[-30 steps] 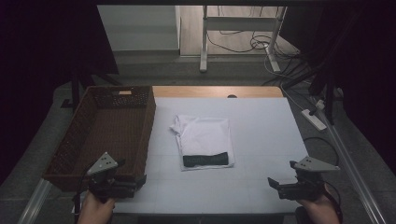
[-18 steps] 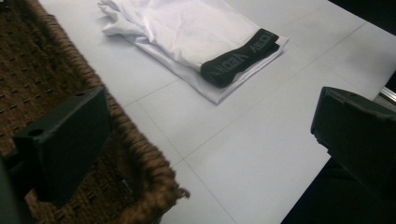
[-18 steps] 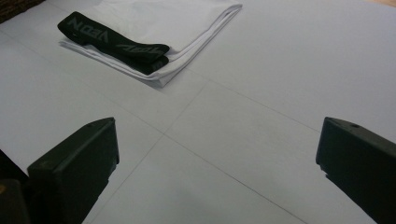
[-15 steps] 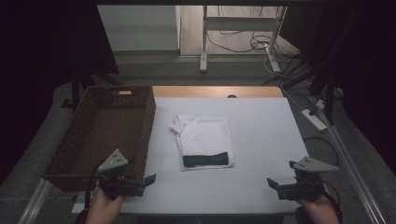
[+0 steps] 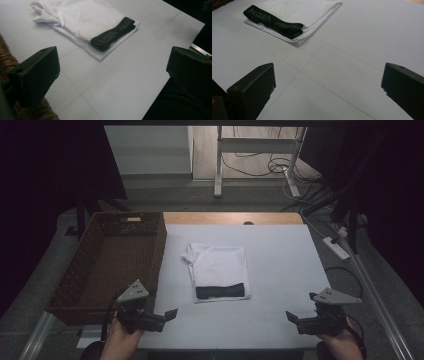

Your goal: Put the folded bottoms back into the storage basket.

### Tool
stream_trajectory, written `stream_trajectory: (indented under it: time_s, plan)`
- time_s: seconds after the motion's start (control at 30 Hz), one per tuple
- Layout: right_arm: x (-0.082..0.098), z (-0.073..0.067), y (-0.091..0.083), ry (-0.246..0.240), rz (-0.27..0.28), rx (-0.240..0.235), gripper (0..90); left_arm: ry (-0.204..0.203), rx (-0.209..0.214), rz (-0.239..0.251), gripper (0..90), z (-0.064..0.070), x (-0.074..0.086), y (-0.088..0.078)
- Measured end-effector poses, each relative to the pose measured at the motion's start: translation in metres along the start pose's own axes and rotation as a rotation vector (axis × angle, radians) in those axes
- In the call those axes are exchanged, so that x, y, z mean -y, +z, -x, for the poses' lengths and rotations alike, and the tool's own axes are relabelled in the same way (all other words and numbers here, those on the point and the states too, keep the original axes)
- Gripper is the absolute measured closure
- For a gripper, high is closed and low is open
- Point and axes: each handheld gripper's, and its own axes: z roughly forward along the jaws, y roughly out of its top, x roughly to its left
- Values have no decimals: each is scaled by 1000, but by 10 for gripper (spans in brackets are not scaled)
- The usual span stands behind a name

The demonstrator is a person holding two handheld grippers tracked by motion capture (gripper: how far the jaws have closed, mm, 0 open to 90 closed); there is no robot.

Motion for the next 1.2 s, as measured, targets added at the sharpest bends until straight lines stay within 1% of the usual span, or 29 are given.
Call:
stream_trajectory:
  time_s: [0.03,0.07,0.13,0.17,0.23,0.37,0.4,0.5,0.53,0.57,0.63,0.7,0.73,0.77,0.8,0.83,0.9,0.97,1.03,1.2]
  plan:
    - [0,0,0,0,0,0,3,0,0,0,2,0,0,0]
    - [0,0,0,-1,-1,0,3,-1,18,-3,3,2,-1,3]
    - [0,0,0,-2,-3,-1,3,-2,39,-9,7,4,-2,7]
    - [0,0,0,-2,-3,-1,3,-2,39,-9,7,4,-2,7]
    - [0,0,0,-4,-5,-2,3,-2,61,-15,9,6,-3,12]
    - [0,0,0,-6,-6,-1,3,9,66,-21,9,9,-5,18]
    - [0,0,0,-9,-6,-1,3,15,78,-24,10,11,-7,22]
    - [0,0,0,-7,-5,-1,3,20,84,-26,9,12,-8,26]
    - [0,-1,0,-7,-5,-2,3,26,90,-27,9,13,-9,30]
    - [0,-1,0,-7,-5,-2,3,26,90,-27,9,13,-9,30]
    - [0,-1,0,-8,-6,-3,3,38,93,-27,7,14,-12,38]
    - [0,-1,0,-8,-6,-4,3,38,94,-28,6,14,-13,40]
    - [0,-1,0,-9,-7,-5,3,40,86,-32,5,14,-14,44]
    - [0,-1,0,-9,-7,-5,3,40,86,-32,5,14,-14,44]
    - [0,0,0,-11,-8,-7,3,44,87,-41,5,14,-16,50]
    - [0,0,0,-11,-8,-7,3,44,87,-41,5,14,-16,50]
    - [0,-1,1,-14,-10,-7,3,53,84,-53,4,14,-19,58]
    - [0,-1,1,-16,-12,-6,3,56,83,-58,4,14,-19,60]
    - [0,-1,1,-14,-9,-7,3,59,78,-60,3,12,-22,68]
    - [0,0,0,-9,-6,-7,3,63,73,-63,2,8,-27,78]
